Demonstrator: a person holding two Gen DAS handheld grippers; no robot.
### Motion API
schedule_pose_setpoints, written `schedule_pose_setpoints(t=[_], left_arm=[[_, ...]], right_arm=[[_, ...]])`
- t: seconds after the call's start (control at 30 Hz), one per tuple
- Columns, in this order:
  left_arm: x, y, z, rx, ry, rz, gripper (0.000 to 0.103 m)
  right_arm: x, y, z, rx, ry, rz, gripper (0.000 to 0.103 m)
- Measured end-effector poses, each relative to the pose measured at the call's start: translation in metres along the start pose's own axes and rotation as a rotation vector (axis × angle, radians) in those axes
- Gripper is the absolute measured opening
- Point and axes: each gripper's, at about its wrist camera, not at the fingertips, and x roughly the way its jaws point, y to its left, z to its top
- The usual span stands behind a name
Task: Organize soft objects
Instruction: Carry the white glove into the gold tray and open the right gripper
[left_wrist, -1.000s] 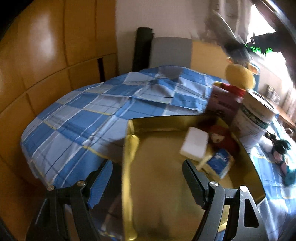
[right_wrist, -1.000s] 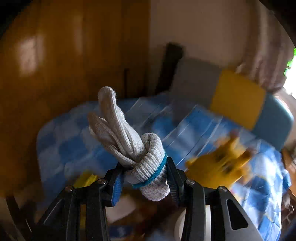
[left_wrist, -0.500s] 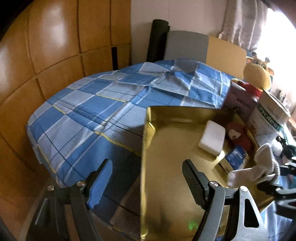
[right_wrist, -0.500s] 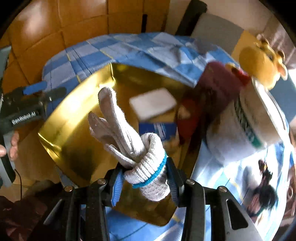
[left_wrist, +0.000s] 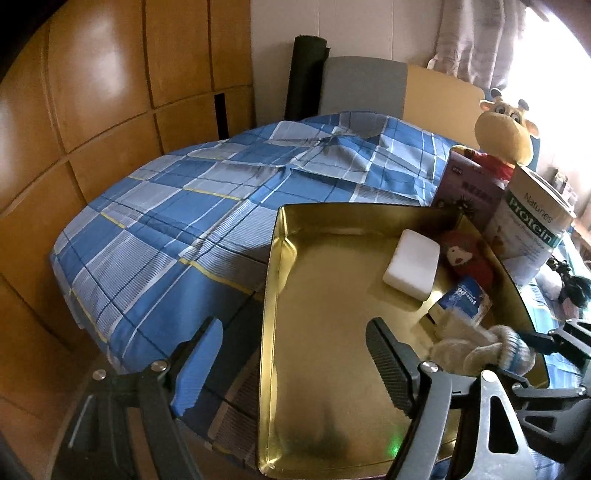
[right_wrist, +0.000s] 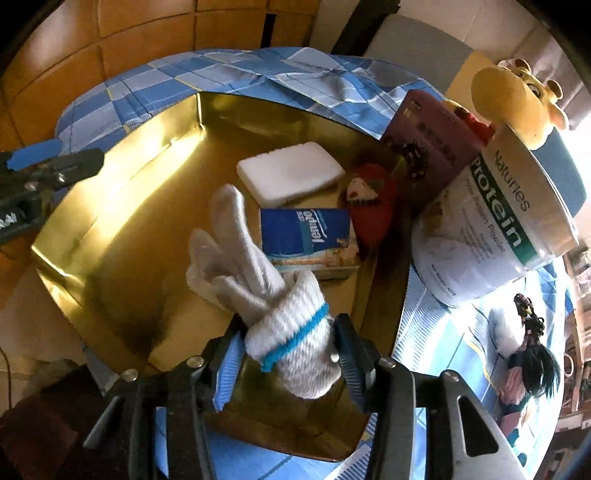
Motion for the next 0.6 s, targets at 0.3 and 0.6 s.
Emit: schedule_pose_setpoints(t=[0.3,0.6], left_arm=[[-0.006,-0.003,-0.001,0.006,-0.012,0.002,0.081],[-0.011,-0.008,-0.004,0.012,-0.017,0.007,0.082]], right_arm=[[-0.028,-0.002,-0.001,0.053,-0.1,-0.039,0.058],[-0.055,0.0,0.001,0.078,-0.178,-0.083,0.058]])
